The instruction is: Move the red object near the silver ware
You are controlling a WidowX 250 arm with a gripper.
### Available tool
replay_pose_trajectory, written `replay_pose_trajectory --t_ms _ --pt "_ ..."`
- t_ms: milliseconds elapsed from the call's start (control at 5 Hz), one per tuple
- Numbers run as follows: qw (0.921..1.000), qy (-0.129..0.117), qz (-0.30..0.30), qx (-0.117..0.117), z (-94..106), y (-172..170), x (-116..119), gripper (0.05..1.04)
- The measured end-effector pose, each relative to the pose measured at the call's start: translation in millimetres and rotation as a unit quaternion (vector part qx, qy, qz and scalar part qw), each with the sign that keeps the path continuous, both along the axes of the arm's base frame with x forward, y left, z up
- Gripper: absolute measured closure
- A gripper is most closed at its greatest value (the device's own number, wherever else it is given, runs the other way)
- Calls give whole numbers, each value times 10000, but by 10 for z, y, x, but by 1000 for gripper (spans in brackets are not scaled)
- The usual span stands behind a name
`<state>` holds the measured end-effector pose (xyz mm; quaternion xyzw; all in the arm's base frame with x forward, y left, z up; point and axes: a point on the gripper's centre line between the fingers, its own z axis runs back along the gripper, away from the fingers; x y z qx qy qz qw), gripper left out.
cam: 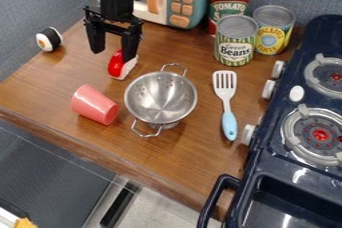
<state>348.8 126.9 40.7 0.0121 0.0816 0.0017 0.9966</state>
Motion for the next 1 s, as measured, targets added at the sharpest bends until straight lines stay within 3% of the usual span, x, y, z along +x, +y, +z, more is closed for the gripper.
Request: replay_pose_trajectory --t_ms 400,600,800,1000 --pt "9998 124 158 -3 -15 1 -6 84" --pt "9993 264 267 -16 -77 4 -8 140" --pt "9991 237 338 22 -55 15 11 445" --pt "9988 244 433 45 -57 16 6 606"
